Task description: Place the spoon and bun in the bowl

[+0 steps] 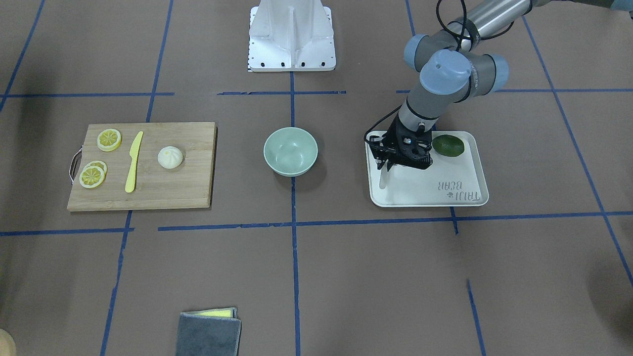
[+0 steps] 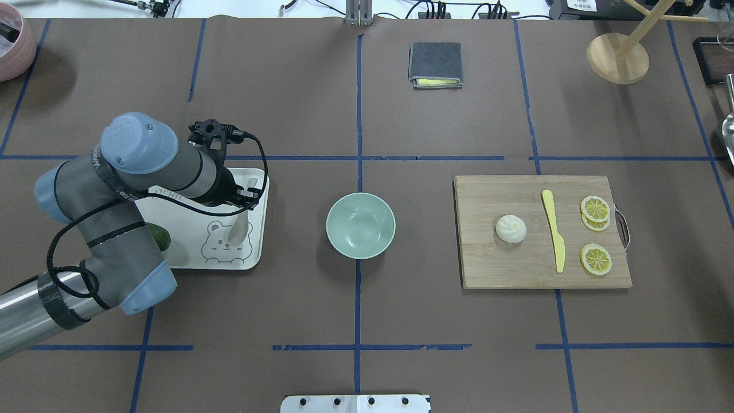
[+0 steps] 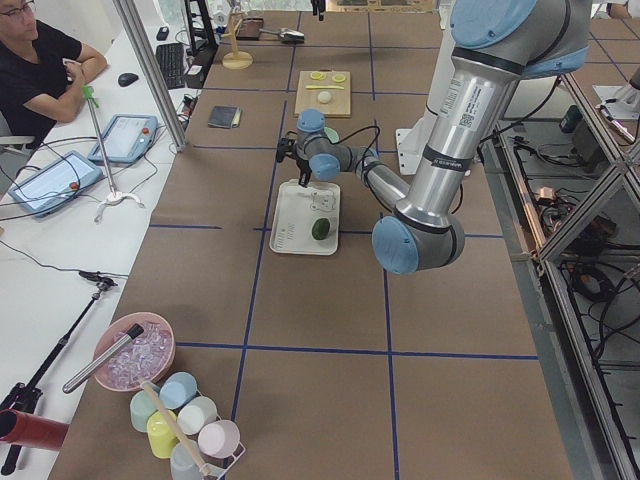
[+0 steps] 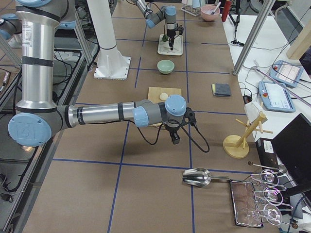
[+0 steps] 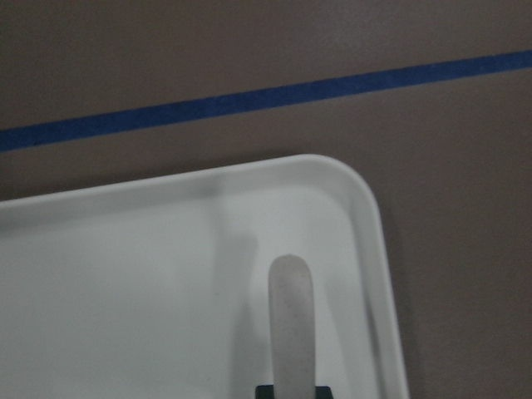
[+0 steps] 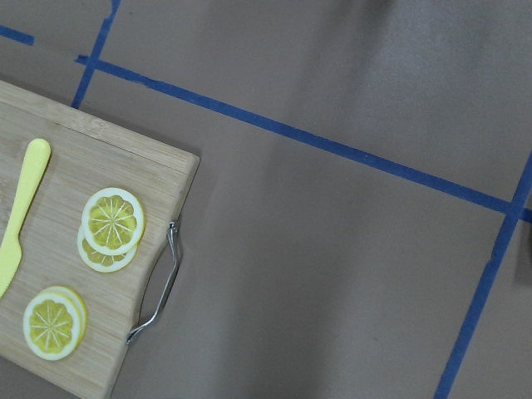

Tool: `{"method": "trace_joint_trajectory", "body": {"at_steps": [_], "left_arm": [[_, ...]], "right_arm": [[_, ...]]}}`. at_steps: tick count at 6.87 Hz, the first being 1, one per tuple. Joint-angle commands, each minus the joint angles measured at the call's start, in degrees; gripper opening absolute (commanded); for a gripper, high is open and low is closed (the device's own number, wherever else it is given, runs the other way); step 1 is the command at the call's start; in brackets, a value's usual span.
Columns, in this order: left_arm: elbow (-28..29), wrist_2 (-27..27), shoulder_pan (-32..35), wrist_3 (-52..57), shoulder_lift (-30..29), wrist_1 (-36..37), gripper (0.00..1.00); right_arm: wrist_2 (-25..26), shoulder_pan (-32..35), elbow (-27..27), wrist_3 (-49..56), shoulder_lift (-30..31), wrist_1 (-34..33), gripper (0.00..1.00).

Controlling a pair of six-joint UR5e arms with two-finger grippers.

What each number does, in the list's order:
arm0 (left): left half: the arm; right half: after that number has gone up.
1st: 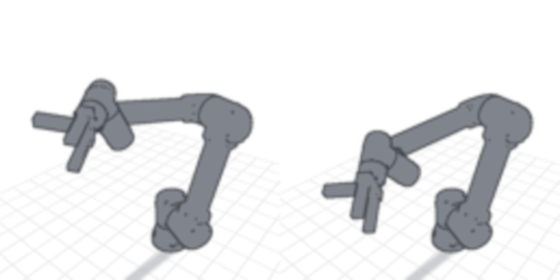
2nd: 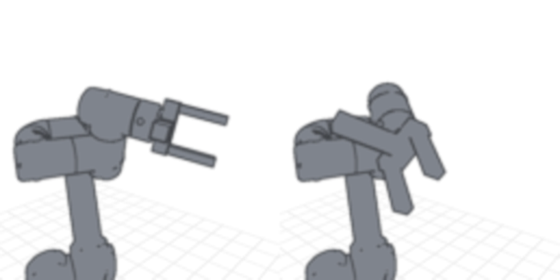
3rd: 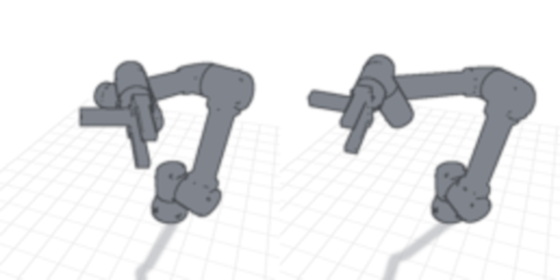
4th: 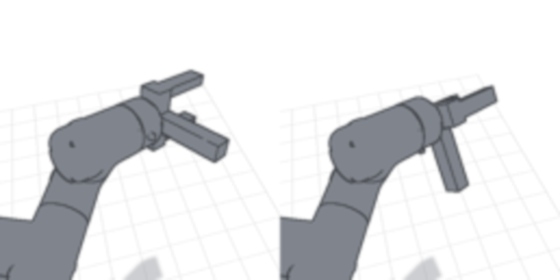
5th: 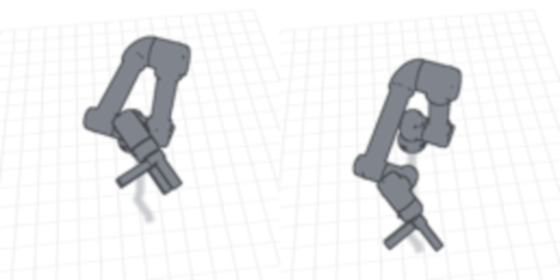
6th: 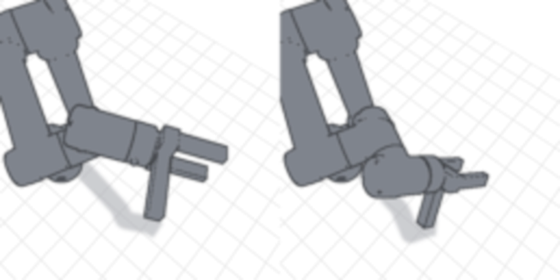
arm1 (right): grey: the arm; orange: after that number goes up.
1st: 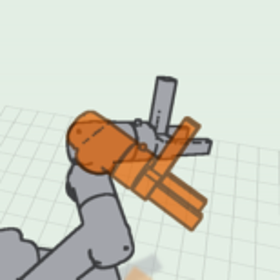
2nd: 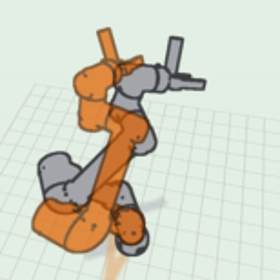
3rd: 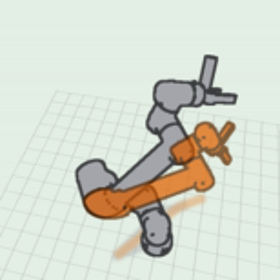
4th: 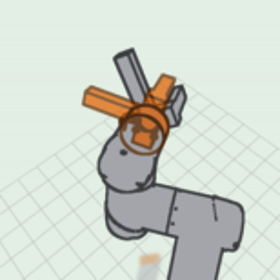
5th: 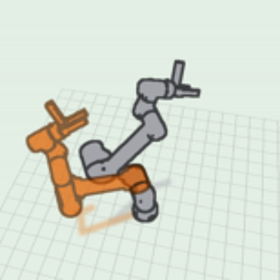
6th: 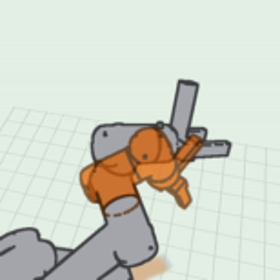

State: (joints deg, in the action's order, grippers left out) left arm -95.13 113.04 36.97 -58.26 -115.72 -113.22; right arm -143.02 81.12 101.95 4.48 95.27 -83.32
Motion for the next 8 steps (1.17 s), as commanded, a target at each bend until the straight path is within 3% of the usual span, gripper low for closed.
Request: {"method": "trace_joint_trajectory", "body": {"at_steps": [1, 4, 6, 7, 8], "left_arm": [[1.52, -0.19, -0.67, -5.0, -8.33, 0.63, 0.0], [6.52, -5.36, -4.61, -9.93, -17.68, 0.9, 0.0], [6.89, -7.91, -6.2, -9.6, -17.43, 0.55, 0.0], [7.67, -8.19, -6.21, -9.51, -17.52, -0.41, 0.27], [8.55, -8.28, -6.3, -9.51, -17.08, -1.99, 0.76]], "right_arm": [[-0.85, 0.0, 0.01, 0.0, 0.0, 0.09, 1.0], [-0.94, -0.26, 0.01, 0.0, 0.0, 0.0, 1.0], [-0.85, -0.35, 0.01, 0.0, 0.0, 0.0, 1.0], [-0.85, -0.7, 0.01, 0.0, -0.09, 0.0, 1.0], [-0.85, -1.31, 0.01, -0.09, -0.09, 0.09, 1.0]]}}
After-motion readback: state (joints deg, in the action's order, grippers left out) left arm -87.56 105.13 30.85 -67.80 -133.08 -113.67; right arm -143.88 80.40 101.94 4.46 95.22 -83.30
